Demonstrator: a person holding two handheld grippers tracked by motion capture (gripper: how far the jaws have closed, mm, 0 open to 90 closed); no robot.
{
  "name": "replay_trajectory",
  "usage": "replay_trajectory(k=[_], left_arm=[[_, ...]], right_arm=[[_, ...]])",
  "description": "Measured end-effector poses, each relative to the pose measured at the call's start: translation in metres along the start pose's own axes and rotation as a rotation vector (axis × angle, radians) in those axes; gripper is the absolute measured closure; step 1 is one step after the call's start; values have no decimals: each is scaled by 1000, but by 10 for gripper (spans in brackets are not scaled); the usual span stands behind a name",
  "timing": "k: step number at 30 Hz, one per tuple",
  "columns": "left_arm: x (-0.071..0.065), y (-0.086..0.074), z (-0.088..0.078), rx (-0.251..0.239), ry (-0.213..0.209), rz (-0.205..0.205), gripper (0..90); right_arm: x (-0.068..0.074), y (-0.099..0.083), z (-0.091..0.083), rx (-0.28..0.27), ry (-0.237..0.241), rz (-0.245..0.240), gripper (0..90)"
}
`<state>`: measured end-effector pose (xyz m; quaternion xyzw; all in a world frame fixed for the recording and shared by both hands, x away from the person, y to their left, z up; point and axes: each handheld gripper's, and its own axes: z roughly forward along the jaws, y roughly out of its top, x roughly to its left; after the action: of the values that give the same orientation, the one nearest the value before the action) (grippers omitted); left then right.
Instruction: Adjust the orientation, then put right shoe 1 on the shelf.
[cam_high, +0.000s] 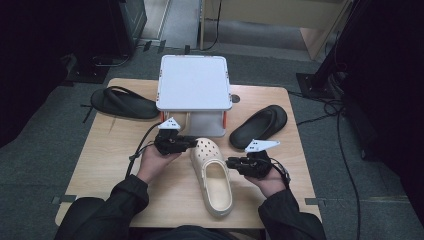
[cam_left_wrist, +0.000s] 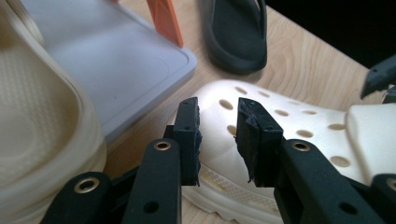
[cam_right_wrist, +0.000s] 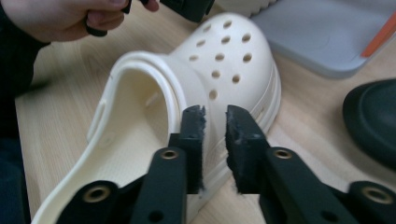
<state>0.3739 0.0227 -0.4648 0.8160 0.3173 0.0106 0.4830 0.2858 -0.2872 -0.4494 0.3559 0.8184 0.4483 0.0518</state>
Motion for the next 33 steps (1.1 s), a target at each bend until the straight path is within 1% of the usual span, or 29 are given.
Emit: replay_trajectory(k=[2, 5, 7, 9, 11, 12, 14, 16, 19, 20, 22, 23, 26, 32, 33], left_arm=[[-1, 3, -4, -1, 2, 2, 683], [-2, 8, -12, -12, 4, 14, 672], [-1, 10, -16, -13, 7, 20, 664], [0, 13, -20, 3, 14, 26, 656], [-1, 15, -24, -7, 17, 33, 651], [-1, 16, -27, -9, 15, 36, 647], [-1, 20, -31, 3, 13, 37, 623], [-2, 23, -35, 1, 17, 45, 605], [0, 27, -40, -1, 17, 39, 584], [1, 28, -42, -15, 17, 31, 582], [1, 29, -46, -18, 11, 24, 580], [1, 31, -47, -14, 13, 25, 576], [1, 36, -52, -24, 12, 36, 570], [8, 44, -61, -40, 13, 22, 556], [9, 45, -62, -41, 16, 26, 555]], right_arm=[[1, 2, -3, -26, 7, -3, 692], [3, 6, -3, -57, 36, -16, 632], [6, 7, 1, -48, 54, -25, 612], [8, 8, 7, -33, 64, -38, 593], [9, 9, 12, -20, 61, -46, 565], [9, 9, 14, -16, 67, -41, 561], [10, 10, 17, -6, 58, -55, 544], [10, 10, 21, 16, 55, -67, 518], [11, 9, 28, 47, 42, -86, 491], [12, 9, 29, 49, 31, -90, 488], [12, 9, 31, 45, 23, -100, 488], [11, 10, 31, 46, 18, -97, 488], [10, 10, 34, 44, 2, -105, 493], [10, 10, 38, 51, -27, -110, 493], [10, 10, 39, 51, -34, -117, 492]])
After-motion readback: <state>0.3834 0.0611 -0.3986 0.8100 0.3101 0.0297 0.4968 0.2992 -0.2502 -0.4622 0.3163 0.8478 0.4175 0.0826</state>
